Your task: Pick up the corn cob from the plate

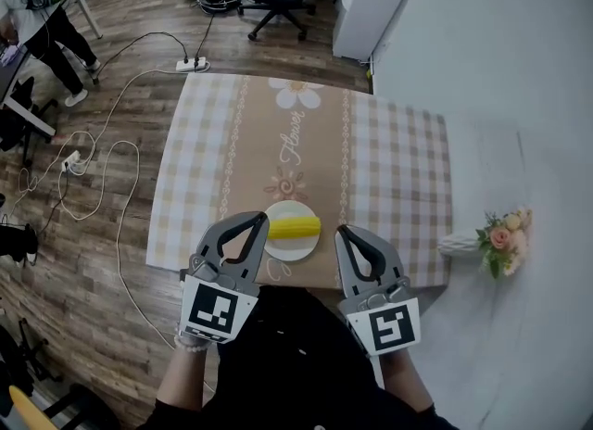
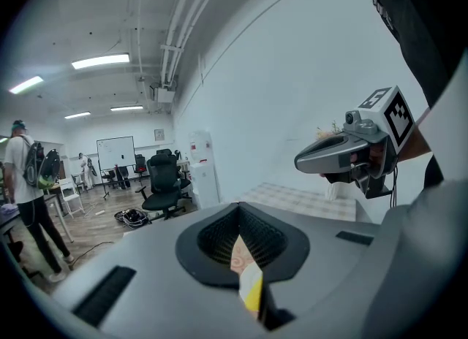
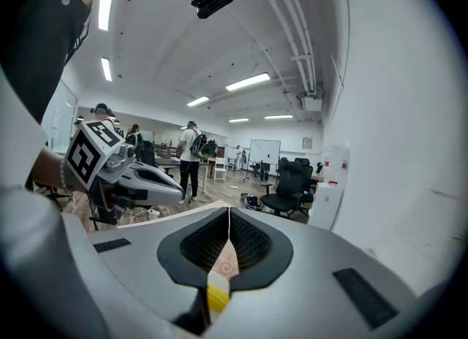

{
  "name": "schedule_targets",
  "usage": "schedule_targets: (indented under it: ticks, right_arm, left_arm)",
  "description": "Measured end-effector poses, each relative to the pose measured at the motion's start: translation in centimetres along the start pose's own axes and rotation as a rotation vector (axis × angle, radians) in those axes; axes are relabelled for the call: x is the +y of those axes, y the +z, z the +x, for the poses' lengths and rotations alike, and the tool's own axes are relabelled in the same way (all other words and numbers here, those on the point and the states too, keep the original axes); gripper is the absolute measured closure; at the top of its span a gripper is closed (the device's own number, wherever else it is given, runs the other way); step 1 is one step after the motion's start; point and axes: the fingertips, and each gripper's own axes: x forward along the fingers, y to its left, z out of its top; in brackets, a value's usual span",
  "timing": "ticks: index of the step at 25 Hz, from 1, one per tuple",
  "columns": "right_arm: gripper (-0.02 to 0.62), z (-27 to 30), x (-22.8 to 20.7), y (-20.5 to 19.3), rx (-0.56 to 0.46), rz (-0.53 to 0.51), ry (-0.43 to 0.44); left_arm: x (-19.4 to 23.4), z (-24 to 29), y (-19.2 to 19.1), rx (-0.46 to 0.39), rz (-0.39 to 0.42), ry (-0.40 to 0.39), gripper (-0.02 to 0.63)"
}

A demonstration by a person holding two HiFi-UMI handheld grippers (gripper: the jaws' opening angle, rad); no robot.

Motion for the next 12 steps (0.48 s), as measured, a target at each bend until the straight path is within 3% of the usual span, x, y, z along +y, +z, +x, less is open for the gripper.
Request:
schedule_targets:
  ticks: [12]
  right_arm:
    - [0.554, -1.3, -1.6, -1.9, 0.06, 0.032, -0.021]
  left_arm:
    - [-1.1, 2.6, -1.1, -0.002, 0.054, -0.056, 0.594]
